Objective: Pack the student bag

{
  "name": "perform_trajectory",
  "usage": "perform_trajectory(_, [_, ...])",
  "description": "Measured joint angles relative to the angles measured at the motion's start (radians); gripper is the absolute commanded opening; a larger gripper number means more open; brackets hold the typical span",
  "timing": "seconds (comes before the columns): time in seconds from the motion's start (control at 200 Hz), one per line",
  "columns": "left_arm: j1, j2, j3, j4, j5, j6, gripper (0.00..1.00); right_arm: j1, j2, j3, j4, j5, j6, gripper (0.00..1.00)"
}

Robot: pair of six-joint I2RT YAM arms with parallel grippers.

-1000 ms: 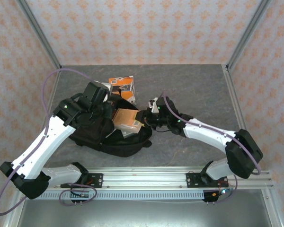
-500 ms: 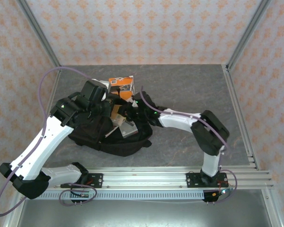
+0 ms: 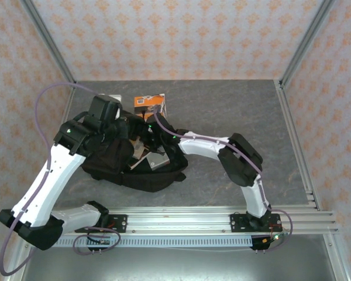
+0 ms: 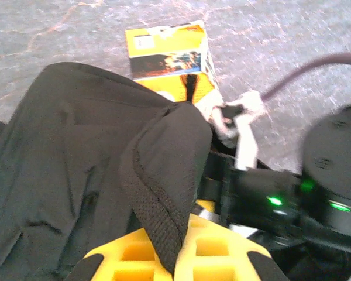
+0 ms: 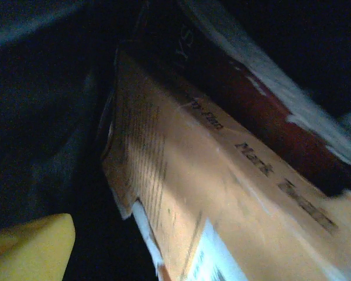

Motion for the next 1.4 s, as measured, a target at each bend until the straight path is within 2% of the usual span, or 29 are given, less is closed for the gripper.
perform_trajectory(0.18, [0.12, -0.092, -0.032, 0.0, -0.051, -0.03, 0.0, -0.001, -0.202, -0.059, -0.109, 0.035, -0.139, 0.88])
perform_trajectory(0.375, [0.161, -0.174, -0.044, -0.008, -0.192, -0.056, 0.0, -0.052, -0.397, -0.06, -0.18, 0.082, -0.22, 0.88])
perform_trajectory(0.596, [0.171, -0.219, -0.046, -0.043, -0.354, -0.061, 0.0, -0.176, -0.393, -0.002, -0.279, 0.152, -0.266, 0.82])
perform_trajectory(0.736, [0.177, -0.202, -0.069, -0.027, -0.349, -0.061, 0.0, -0.225, -0.266, 0.099, -0.35, 0.195, -0.293, 0.79])
perform_trajectory(0.906, [0.177, -0.145, -0.151, 0.023, -0.262, -0.061, 0.0, -0.284, 0.023, 0.336, -0.439, 0.195, -0.319, 0.73])
perform_trajectory(1.156, [0.177, 0.008, -0.242, 0.138, -0.106, -0.063, 0.0, -0.321, 0.476, 0.837, -0.689, 0.273, -0.415, 0.71])
perform_trajectory(1.276, [0.177, 0.034, -0.258, 0.166, -0.06, -0.069, 0.0, -0.326, 0.619, 1.051, -0.762, 0.293, -0.455, 0.7])
perform_trajectory(1.401, [0.177, 0.036, -0.266, 0.181, -0.036, -0.069, 0.0, -0.338, 0.707, 1.183, -0.777, 0.294, -0.494, 0.61])
